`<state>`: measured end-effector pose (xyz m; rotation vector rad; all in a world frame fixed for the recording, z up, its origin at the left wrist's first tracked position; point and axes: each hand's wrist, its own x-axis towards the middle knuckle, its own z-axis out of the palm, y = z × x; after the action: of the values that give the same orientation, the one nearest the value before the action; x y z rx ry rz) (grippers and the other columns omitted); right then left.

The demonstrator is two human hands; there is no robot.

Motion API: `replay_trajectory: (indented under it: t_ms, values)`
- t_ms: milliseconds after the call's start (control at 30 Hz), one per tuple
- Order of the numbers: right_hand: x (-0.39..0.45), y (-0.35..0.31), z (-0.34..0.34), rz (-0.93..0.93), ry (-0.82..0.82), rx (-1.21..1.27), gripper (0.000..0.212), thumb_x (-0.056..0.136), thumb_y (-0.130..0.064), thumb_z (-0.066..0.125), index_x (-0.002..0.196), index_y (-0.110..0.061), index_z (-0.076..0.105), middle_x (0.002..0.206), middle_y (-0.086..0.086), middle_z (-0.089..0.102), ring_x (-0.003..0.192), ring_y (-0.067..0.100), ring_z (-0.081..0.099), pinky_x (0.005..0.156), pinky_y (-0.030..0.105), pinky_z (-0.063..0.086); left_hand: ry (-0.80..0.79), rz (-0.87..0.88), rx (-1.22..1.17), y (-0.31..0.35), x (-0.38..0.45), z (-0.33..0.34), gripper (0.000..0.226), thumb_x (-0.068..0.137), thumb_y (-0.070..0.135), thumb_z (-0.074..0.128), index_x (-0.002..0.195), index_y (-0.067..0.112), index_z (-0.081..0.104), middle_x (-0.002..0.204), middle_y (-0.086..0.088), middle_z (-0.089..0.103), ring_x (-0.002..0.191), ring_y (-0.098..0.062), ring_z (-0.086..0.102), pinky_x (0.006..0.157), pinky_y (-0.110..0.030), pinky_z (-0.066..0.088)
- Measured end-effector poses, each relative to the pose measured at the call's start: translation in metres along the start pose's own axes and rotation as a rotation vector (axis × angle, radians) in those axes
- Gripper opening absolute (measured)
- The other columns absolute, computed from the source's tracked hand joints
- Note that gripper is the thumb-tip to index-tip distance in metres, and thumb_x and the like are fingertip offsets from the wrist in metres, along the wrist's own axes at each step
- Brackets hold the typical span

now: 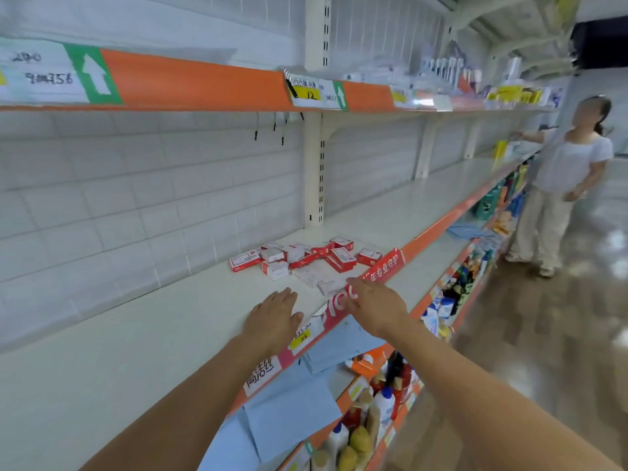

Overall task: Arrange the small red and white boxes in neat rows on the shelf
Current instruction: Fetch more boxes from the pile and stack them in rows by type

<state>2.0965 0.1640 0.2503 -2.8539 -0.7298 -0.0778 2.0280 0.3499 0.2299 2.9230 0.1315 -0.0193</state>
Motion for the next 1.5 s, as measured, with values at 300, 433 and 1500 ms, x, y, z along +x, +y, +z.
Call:
replay_trajectory:
  t_ms: [300,433,1500]
  values:
    - [0.085,0.006,0.008,-0.031,-0.089,-0.048,0.044,0.096,-0.036,0.044,0.136,-0.017,0.043,0.139,0.007,0.049,0.125,0.027,0.046,0.100,0.041,0.040,0.027,0.030,0.024,-0.005,0.087,0.008,0.059,0.099,0.016,0.037,0.151,0.021,0.010,0.159,-0.001,0.007,0.146,-0.022,0.008,0.117,-0.035,0.013]
    - [0.106,0.006,0.012,-0.048,-0.169,-0.054,0.039,0.089,-0.026,0.051,0.128,-0.017,0.052,0.131,0.004,0.054,0.119,0.024,0.051,0.095,0.039,0.043,0.034,0.032,0.045,-0.007,0.113,0.010,0.067,0.094,0.007,0.041,0.151,0.026,0.013,0.159,0.001,0.009,0.145,-0.023,0.010,0.117,-0.038,0.015]
    - [0.081,-0.073,0.033,-0.762,-0.117,0.180,0.036,0.094,-0.013,0.048,0.130,-0.017,0.050,0.120,0.008,0.057,0.112,0.027,0.051,0.084,0.038,0.046,0.325,-0.635,0.037,-0.011,-0.045,-0.008,0.032,0.098,0.035,0.042,0.126,0.020,0.047,0.118,-0.003,0.052,0.110,-0.023,0.049,0.083,-0.037,0.044]
